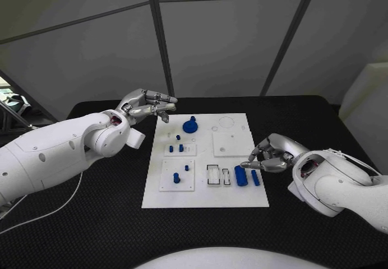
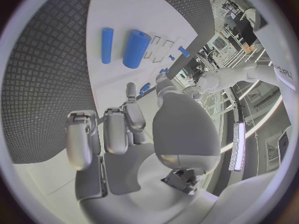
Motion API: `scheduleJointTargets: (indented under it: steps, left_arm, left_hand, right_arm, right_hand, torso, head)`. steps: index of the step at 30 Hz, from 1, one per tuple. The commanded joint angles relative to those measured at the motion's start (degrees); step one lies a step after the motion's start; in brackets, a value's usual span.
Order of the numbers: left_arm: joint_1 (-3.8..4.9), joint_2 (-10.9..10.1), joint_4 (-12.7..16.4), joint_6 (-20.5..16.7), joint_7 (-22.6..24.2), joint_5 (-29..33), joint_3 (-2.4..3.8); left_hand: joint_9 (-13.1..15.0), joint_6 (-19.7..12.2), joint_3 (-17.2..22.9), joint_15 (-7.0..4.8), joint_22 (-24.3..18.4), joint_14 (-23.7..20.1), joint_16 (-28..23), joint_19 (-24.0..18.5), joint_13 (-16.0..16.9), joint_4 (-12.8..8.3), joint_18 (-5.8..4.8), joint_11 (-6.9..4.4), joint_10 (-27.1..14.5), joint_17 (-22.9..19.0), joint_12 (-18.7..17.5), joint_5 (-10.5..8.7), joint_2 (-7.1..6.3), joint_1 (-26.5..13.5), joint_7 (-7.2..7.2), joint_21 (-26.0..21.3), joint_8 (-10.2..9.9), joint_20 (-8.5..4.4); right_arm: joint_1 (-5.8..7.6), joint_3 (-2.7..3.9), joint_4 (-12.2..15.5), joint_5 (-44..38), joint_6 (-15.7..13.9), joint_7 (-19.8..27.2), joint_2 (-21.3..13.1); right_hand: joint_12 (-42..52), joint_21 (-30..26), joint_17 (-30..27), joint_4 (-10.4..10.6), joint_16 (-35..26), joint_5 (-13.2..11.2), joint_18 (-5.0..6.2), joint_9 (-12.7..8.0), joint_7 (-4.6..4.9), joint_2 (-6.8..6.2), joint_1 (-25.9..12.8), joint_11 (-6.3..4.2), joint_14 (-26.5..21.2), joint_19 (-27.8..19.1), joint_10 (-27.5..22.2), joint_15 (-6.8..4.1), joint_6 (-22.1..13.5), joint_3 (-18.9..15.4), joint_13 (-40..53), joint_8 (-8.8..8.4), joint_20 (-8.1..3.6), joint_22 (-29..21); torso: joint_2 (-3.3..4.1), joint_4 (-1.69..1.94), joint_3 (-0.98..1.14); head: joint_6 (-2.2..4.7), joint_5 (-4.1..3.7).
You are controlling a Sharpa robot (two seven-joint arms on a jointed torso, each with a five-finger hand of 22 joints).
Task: Assemble the parts on the task board
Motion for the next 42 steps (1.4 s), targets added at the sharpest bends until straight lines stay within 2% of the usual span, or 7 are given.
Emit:
scheduleJointTargets:
  steps: [1, 6, 21, 26, 33, 42]
  left_arm:
    - [0.04, -0.08, 0.17, -0.15, 0.87, 0.79, 0.05]
    - [-0.02, -0.15, 0.19, -0.07, 0.88, 0.8, 0.04]
    - [-0.1, -0.17, 0.18, 0.15, 0.8, 0.8, 0.04]
    - [-0.12, -0.19, 0.17, 0.23, 0.75, 0.8, 0.04]
    - [-0.13, -0.25, 0.23, 0.39, 0.71, 0.8, 0.04]
    - [-0.14, -0.45, 0.29, 0.49, 0.61, 0.8, 0.04]
  left_hand:
    - [0.06, 0.05, -0.35, 0.18, -0.08, 0.26, -0.32, 0.3, 0.08, -0.14, -0.66, -0.19, -0.21, -0.05, -0.13, -0.1, 0.3, 0.25, 0.12, -0.21, -0.34, 0.09]
    - [0.06, 0.05, -0.35, 0.18, -0.08, 0.26, -0.32, 0.3, 0.08, -0.14, -0.66, -0.19, -0.21, -0.05, -0.13, -0.1, 0.3, 0.25, 0.12, -0.21, -0.34, 0.09]
    - [0.07, 0.06, -0.41, 0.19, -0.11, 0.29, -0.35, 0.33, 0.1, -0.09, -0.67, -0.17, -0.2, -0.04, -0.13, -0.09, 0.31, 0.18, 0.14, -0.25, -0.34, 0.09]
    - [0.07, 0.06, -0.41, 0.19, -0.11, 0.29, -0.35, 0.33, 0.1, -0.09, -0.67, -0.17, -0.2, -0.04, -0.13, -0.09, 0.31, 0.18, 0.14, -0.25, -0.34, 0.09]
    - [0.08, 0.06, -0.44, 0.2, -0.13, 0.3, -0.39, 0.35, 0.11, -0.06, -0.68, -0.16, -0.21, -0.04, -0.13, -0.07, 0.33, 0.14, 0.14, -0.29, -0.35, 0.09]
    - [0.08, 0.06, -0.44, 0.2, -0.13, 0.3, -0.39, 0.35, 0.11, -0.06, -0.68, -0.16, -0.21, -0.04, -0.13, -0.07, 0.33, 0.14, 0.14, -0.29, -0.35, 0.09]
  right_arm:
    - [-0.38, 0.03, 0.26, -5.62, 2.12, -5.82, 0.29]
    - [-1.31, 0.03, 0.09, -7.5, 2.99, -6.75, 1.27]
    - [-2.88, 0.01, -2.06, -8.77, 4.69, -6.74, 4.21]
    - [-3.46, -0.01, -3.02, -8.84, 5.44, -6.64, 5.28]
    - [-4.03, -0.04, -4.39, -8.87, 6.62, -6.99, 6.67]
    - [-4.27, -0.06, -5.31, -9.16, 6.48, -7.55, 7.2]
  right_hand:
    - [0.21, 0.27, 0.21, 1.43, 0.39, 0.4, -0.65, 1.02, -0.05, 0.13, 0.75, 0.01, 2.5, 5.52, -0.32, -0.28, -0.14, -1.41, 0.26, -0.14, 0.25, 14.5]
    - [0.34, 0.42, 0.48, 2.8, 0.49, 0.45, -0.7, 2.14, -0.07, 0.09, 1.38, -0.04, 2.54, 5.61, -0.27, -0.32, -0.14, -2.5, 0.59, -0.23, 0.24, 14.66]
    - [0.8, 0.77, 1.21, 3.07, 0.83, 0.55, -0.81, 2.82, -0.18, 0.25, 1.75, -0.12, 2.67, 5.8, -0.02, -0.36, 0.2, -2.82, 1.17, -0.12, 0.22, 15.02]
    - [0.95, 0.84, 1.49, 3.07, 0.97, 0.7, -0.84, 3.21, -0.26, 0.46, 2.08, -0.18, 2.73, 5.84, 0.08, -0.4, 0.42, -2.82, 1.37, -0.05, 0.19, 15.1]
    - [1.14, 0.84, 1.94, 3.04, 1.18, 0.93, -0.84, 4.33, -0.55, 1.28, 2.92, -0.42, 2.79, 5.84, 0.23, -0.57, 1.24, -2.53, 1.71, 0.2, 0.05, 15.1]
    - [1.42, 0.84, 2.78, 2.82, 1.56, 1.22, -0.84, 5.63, -0.88, 2.41, 4.2, -0.72, 2.92, 5.84, 0.47, -0.82, 2.16, -1.89, 2.2, 0.39, -0.17, 15.1]
  torso:
    - [-0.02, 0.19, 0.01]
    - [0.02, 0.12, -0.03]
    - [-0.01, 0.14, -0.06]
    - [-0.02, 0.11, -0.02]
    - [-0.06, 0.2, -0.06]
    - [-0.04, 0.13, -0.07]
  head:
    - [-0.12, -0.16]
    - [-0.33, 0.02]
    - [-0.66, 0.14]
    - [-0.74, 0.25]
    - [-0.77, 0.32]
    - [-0.77, 0.35]
